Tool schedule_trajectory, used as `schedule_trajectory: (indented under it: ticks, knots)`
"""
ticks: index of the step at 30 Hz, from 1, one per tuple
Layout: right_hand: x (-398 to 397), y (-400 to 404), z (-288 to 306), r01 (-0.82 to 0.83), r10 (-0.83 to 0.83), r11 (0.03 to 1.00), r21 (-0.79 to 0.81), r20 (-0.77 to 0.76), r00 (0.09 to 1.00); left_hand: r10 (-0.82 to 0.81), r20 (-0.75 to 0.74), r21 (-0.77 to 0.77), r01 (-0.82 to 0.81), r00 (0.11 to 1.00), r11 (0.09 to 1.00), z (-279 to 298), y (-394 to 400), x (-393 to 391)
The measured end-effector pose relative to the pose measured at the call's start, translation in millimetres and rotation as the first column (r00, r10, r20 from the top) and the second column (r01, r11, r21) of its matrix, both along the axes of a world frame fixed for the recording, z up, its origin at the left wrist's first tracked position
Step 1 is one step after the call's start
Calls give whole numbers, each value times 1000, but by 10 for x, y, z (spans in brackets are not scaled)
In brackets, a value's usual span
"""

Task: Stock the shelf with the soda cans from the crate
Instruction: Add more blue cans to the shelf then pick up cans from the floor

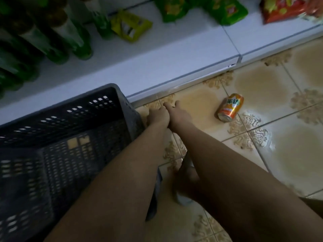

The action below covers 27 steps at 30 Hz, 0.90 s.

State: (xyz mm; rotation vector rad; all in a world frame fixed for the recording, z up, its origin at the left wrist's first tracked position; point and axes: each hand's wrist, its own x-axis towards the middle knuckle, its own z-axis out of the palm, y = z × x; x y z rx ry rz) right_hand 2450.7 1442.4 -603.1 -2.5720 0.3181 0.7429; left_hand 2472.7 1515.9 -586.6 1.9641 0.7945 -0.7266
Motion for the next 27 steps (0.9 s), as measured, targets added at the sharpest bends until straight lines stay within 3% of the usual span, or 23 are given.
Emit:
schedule_trajectory:
  ticks: [6,12,16,21,27]
  knots:
    - [54,-28,-252,-8,7,1000,16,72,997,-9,-25,9,9,1000,1000,-220,24,114]
    - [-20,-212,166,-10,6,998,70,55,998,-61,26,-51,62,998,997,160,48,30]
    - [-62,-326,750,23,-31,983,184,41,999,-93,102,-93,103,990,990,650,94,-10]
    - [-219,-305,1695,21,-76,941,337,152,986,-117,265,-117,152,957,981,1495,332,-38]
    - [-433,56,2972,97,-246,845,526,223,943,-125,558,-50,184,820,982,2518,932,-110]
